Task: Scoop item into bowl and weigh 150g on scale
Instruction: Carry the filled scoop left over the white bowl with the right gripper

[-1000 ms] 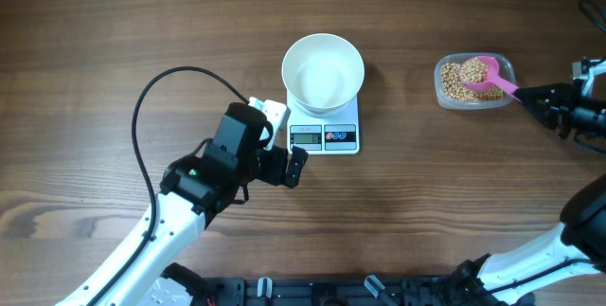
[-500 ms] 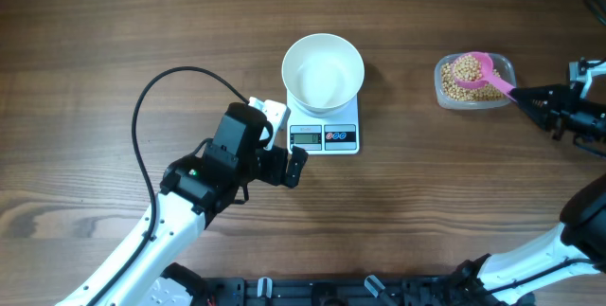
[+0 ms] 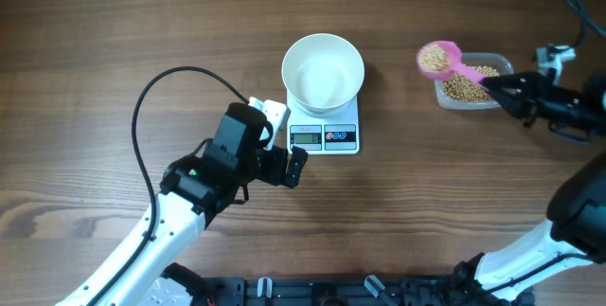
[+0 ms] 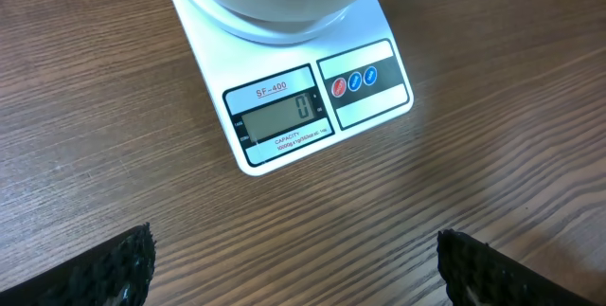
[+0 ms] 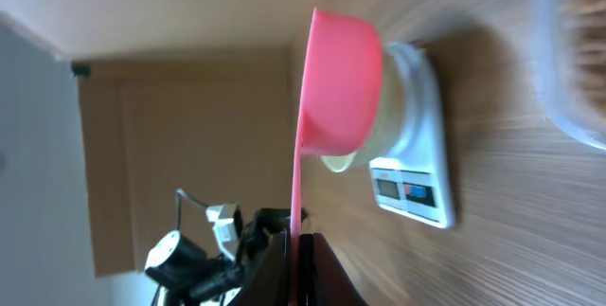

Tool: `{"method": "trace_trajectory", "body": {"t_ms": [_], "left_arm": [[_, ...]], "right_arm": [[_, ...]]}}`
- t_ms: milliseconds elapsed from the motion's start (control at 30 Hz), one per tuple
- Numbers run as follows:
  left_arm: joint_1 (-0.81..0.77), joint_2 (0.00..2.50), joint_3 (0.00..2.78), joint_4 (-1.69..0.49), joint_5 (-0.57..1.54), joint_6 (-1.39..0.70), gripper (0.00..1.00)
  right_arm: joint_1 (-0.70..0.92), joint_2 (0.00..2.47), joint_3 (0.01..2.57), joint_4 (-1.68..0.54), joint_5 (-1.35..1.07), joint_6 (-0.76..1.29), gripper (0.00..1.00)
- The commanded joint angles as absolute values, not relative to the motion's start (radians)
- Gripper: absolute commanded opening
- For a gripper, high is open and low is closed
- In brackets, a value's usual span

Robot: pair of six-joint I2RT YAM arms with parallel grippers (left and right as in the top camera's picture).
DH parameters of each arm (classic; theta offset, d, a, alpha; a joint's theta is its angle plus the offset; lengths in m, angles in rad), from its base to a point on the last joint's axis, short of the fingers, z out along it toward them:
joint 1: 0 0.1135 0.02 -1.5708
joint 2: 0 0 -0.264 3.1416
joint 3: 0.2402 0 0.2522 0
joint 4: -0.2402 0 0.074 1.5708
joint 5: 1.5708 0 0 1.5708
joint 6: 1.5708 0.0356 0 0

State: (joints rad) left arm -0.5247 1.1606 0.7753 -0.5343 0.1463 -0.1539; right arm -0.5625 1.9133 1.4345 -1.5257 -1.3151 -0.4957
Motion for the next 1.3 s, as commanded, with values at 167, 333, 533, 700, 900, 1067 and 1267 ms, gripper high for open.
{"method": "trace_trajectory", "body": {"t_ms": [167,333,533,700,900,1067,1267], "left_arm": [[-0.530,1.166,0.797,-0.535,0.141,-0.142,1.00],[-0.530,1.166,0.797,-0.535,0.141,-0.142,1.00],[-0.530,1.166,0.797,-0.535,0.141,-0.142,1.00],[-0.530,1.166,0.797,-0.535,0.141,-0.142,1.00],[-0.530,1.166,0.797,-0.535,0.141,-0.142,1.00],[-0.530,1.166,0.797,-0.535,0.141,-0.142,1.00],[-0.531,1.166,0.797,-0.535,0.141,-0.142,1.00]], "right_arm": [[-0.362,1.920,1.438,-1.491,-1.415,-0.524,0.04],[-0.265,1.920,1.485,-1.474,-1.407,-0.519,0.05],[-0.194,1.913,1.560,-1.359,-1.229,-0.293,0.04],[-0.139,1.870,1.590,-1.213,-1.053,-0.108,0.04],[-0.041,1.813,1.628,-1.090,-0.928,-0.070,0.05],[0.057,1.779,1.629,-1.006,-0.796,-0.047,0.04],[0.191,1.759,1.629,-0.932,-0.541,-0.053,0.04]]}}
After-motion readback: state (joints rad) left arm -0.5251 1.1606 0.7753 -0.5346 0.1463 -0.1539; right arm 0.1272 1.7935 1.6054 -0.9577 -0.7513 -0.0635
